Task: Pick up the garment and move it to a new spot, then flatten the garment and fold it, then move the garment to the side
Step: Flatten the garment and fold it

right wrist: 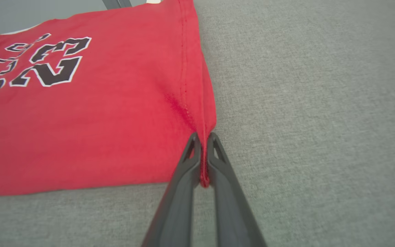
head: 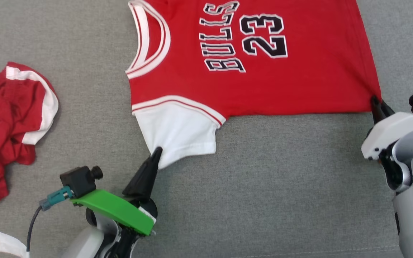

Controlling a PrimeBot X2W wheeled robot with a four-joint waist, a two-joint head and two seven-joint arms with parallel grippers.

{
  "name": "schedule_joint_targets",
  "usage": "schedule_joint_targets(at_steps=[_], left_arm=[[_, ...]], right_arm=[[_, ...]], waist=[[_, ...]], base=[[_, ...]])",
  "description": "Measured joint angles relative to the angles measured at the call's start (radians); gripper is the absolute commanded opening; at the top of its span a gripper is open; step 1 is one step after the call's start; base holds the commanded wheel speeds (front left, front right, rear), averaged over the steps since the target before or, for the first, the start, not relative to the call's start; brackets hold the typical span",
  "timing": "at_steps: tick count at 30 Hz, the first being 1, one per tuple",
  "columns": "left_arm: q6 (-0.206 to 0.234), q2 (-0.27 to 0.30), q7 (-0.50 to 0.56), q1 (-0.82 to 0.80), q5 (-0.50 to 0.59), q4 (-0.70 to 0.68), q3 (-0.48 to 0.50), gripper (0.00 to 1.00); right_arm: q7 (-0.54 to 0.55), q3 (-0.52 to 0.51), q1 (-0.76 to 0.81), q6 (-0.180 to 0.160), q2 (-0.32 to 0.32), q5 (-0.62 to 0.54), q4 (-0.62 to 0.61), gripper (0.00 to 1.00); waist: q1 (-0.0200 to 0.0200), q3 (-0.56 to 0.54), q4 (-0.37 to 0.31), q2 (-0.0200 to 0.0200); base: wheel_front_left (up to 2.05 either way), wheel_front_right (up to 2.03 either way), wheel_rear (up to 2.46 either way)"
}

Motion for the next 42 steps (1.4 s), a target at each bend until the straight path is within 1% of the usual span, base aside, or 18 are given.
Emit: schedule_joint_targets(at_steps=[6,9,12,14,16,19,23,24,26,28,33,36,42], left_arm=[[0.031,0.024,0.066,0.099,-0.075,-0.065,-0.014,0.00],[0.048,0.049,0.089,0.136,-0.088,-0.085,-0.015,0.00],[0.065,0.065,0.115,0.170,-0.111,-0.107,-0.021,0.00],[0.081,0.076,0.136,0.196,-0.133,-0.124,-0.023,0.00],[0.114,0.091,0.144,0.228,-0.139,-0.132,-0.022,0.00],[0.146,0.107,0.143,0.262,-0.140,-0.137,-0.020,0.00],[0.154,0.105,0.137,0.272,-0.130,-0.147,-0.027,0.00],[0.154,0.103,0.127,0.269,-0.122,-0.144,-0.027,0.00],[0.171,0.091,0.100,0.256,-0.089,-0.124,-0.025,0.00],[0.177,0.068,0.078,0.226,-0.071,-0.114,-0.021,0.00],[0.196,0.021,0.066,0.114,-0.018,-0.065,-0.034,0.00],[0.198,-0.010,0.068,0.050,-0.005,-0.033,-0.038,0.00],[0.193,-0.053,0.059,-0.079,0.022,0.044,-0.031,0.00]], right_arm=[[0.122,-0.142,0.187,0.000,0.099,-0.089,-0.213,0.00],[0.174,-0.183,0.247,0.000,0.127,-0.109,-0.295,0.00],[0.214,-0.209,0.296,0.000,0.141,-0.120,-0.349,0.00],[0.238,-0.216,0.317,0.000,0.143,-0.123,-0.367,0.00],[0.261,-0.218,0.338,0.000,0.146,-0.128,-0.375,0.00],[0.282,-0.212,0.364,0.000,0.148,-0.100,-0.371,0.00],[0.284,-0.221,0.386,0.000,0.148,-0.088,-0.356,0.00],[0.284,-0.221,0.386,0.000,0.148,-0.088,-0.354,0.00],[0.283,-0.219,0.384,0.000,0.148,-0.088,-0.348,0.00],[0.279,-0.215,0.375,0.000,0.148,-0.088,-0.347,0.00],[0.274,-0.196,0.332,0.000,0.148,-0.087,-0.346,0.00],[0.274,-0.185,0.298,0.000,0.148,-0.082,-0.343,0.00],[0.275,-0.188,0.218,0.000,0.148,-0.091,-0.320,0.00]], waist=[[0.0000,-0.086,0.024,0.0000],[0.0000,-0.117,0.035,0.0000],[0.0000,-0.140,0.042,0.0000],[0.0000,-0.150,0.044,0.0000],[0.0000,-0.157,0.045,0.0000],[0.0000,-0.163,0.043,0.0000],[0.0000,-0.167,0.043,0.0000],[0.0000,-0.167,0.043,0.0000],[0.0000,-0.168,0.043,0.0000],[0.0000,-0.169,0.044,0.0000],[0.0000,-0.168,0.042,0.0000],[0.0000,-0.161,0.040,0.0000],[0.0000,-0.139,0.036,0.0000]], base=[[0.00,0.00,0.00],[0.00,0.00,0.00],[0.00,0.00,0.00],[0.00,0.00,0.00],[0.00,0.00,0.00],[0.00,0.00,0.00],[0.00,0.00,0.00],[0.00,0.00,0.00],[0.00,0.00,0.00],[0.00,0.00,0.00],[0.00,0.00,0.00],[0.00,0.00,0.00],[0.00,0.00,0.00]])
